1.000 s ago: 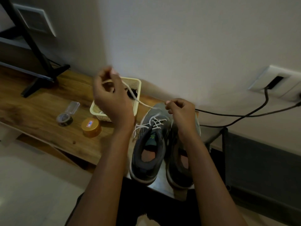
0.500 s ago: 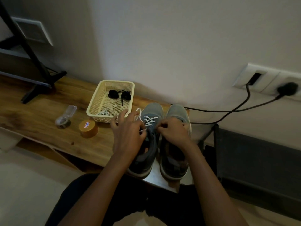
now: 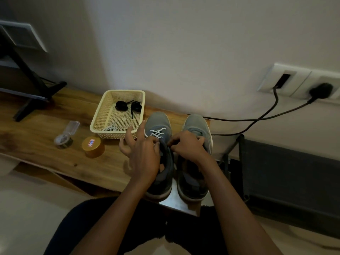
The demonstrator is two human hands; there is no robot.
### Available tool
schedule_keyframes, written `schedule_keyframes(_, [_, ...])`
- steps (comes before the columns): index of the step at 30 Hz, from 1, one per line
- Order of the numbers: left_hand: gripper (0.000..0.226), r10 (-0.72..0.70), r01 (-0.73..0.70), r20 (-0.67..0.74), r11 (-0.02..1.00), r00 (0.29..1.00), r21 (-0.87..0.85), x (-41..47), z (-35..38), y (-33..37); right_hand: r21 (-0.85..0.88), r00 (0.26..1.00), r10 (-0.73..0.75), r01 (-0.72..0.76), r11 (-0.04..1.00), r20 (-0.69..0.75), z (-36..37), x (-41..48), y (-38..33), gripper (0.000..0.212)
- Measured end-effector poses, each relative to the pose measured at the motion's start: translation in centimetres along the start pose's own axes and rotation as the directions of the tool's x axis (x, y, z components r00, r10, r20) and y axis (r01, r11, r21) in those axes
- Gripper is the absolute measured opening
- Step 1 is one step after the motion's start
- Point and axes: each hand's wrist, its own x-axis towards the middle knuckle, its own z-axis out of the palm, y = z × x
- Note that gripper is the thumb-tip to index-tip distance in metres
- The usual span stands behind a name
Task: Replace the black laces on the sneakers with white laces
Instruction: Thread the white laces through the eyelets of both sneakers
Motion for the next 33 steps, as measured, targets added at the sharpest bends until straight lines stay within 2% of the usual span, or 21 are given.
schedule_keyframes(6, [0.011,-0.095,0.100,0.065,0.991,0.993,-0.086,0.3,0.8,0.2,0.052,1.000,-0.010,0.009,0.999,0.021,0.1,0.5,-0.2,0.019])
schedule_keyframes(13, [0.006,-0.132,0.136,0.031,0.967,0.991,-0.216,0.6,1.0,0.1,0.045,1.000,-0.011,0.010,0.999,0.019,0.0,0.3,-0.4,0.019])
schedule_keyframes(18, [0.008,-0.180,0.196,0.079,0.934,0.980,-0.300,0.8,1.2,0.1,0.039,1.000,0.003,-0.004,0.999,0.024,-0.2,0.4,-0.4,0.037])
schedule_keyframes(23, [0.011,-0.205,0.234,0.116,0.900,0.972,-0.368,1.1,1.7,-0.2,-0.044,1.000,-0.031,0.032,0.999,0.002,-0.2,-0.2,-0.8,0.018])
schedule_keyframes(27, [0.011,-0.183,0.214,0.112,0.869,0.977,-0.446,1.2,2.0,-0.5,-0.076,0.999,-0.044,0.044,0.996,-0.005,-0.2,-0.3,-0.9,0.021])
schedule_keyframes(29, [0.009,-0.156,0.183,0.097,0.884,0.983,-0.430,1.3,1.8,-0.6,-0.084,0.999,-0.037,0.035,0.996,-0.026,-0.1,-0.1,-0.7,0.021])
schedule_keyframes(33, [0.012,-0.040,0.051,0.049,0.969,0.998,-0.243,1.2,0.8,-0.8,-0.030,1.000,0.002,-0.003,1.000,-0.031,-0.3,0.4,-0.1,0.028])
